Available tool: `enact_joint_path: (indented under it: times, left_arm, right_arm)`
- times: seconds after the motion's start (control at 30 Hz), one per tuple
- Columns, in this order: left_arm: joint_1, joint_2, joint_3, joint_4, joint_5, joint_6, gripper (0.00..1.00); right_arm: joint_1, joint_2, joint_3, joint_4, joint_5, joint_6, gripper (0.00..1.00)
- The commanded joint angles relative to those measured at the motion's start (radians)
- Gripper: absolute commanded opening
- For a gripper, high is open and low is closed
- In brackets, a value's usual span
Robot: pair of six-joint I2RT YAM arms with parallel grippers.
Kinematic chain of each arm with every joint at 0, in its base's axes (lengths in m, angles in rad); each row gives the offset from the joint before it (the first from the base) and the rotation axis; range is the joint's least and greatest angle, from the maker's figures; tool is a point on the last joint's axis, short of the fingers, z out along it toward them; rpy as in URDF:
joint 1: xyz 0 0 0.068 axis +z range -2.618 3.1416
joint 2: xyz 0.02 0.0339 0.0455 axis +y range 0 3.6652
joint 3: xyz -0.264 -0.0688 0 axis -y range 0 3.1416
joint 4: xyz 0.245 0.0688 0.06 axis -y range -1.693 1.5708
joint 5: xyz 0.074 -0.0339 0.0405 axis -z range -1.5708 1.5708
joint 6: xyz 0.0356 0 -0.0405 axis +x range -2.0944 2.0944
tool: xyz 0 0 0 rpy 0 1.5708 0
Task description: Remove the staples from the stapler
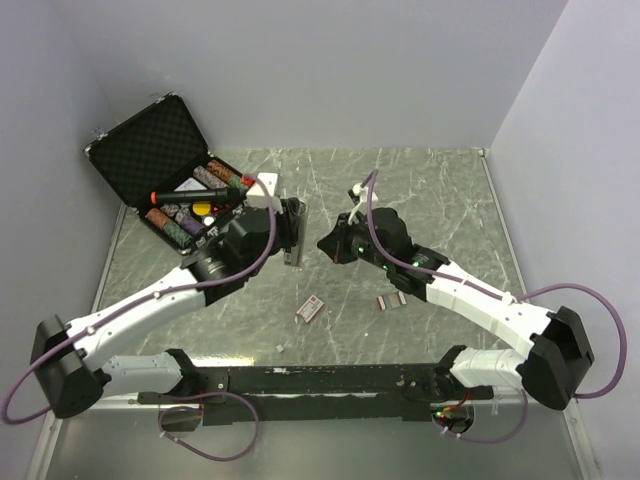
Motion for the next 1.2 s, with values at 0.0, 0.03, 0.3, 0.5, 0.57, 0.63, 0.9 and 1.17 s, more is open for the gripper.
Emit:
enact_joint_path:
  times: [0.0, 0.03, 0.3, 0.5, 0.57, 0.63, 0.9, 1.17]
  left_arm:
    - [0.033, 0.086, 0.111, 0.024, -0.027, 0.016, 0.01]
    - [0.053, 0.107, 0.123, 0.014, -0.021, 0.021, 0.01]
    - [0.237, 0.227, 0.189, -0.037, 0.102, 0.011, 0.01]
    - [0.340, 0.319, 0.236, -0.049, 0.186, 0.015, 0.01]
    - [0.362, 0.371, 0.273, -0.080, 0.189, 0.037, 0.01]
    - [0.376, 0.414, 0.293, -0.085, 0.191, 0.056, 0.01]
    - [0.418, 0.578, 0.298, -0.017, 0.194, 0.047, 0.01]
    - [0.418, 0.690, 0.307, 0.033, 0.168, 0.031, 0.01]
  right_arm:
    - [-0.016, -0.062, -0.049, -0.010, 0.006, -0.027, 0.00]
    - [-0.019, -0.068, -0.060, -0.012, 0.006, -0.026, 0.00]
    - [-0.036, -0.115, -0.118, 0.003, -0.027, -0.020, 0.00]
    - [-0.038, -0.112, -0.132, 0.026, -0.084, -0.006, 0.00]
    - [-0.038, -0.114, -0.140, 0.063, -0.107, 0.005, 0.00]
    - [-0.038, -0.115, -0.144, 0.066, -0.126, 0.011, 0.00]
    - [-0.038, -0.167, -0.178, 0.048, -0.147, 0.009, 0.00]
    - [-0.038, -0.214, -0.200, 0.011, -0.133, -0.006, 0.00]
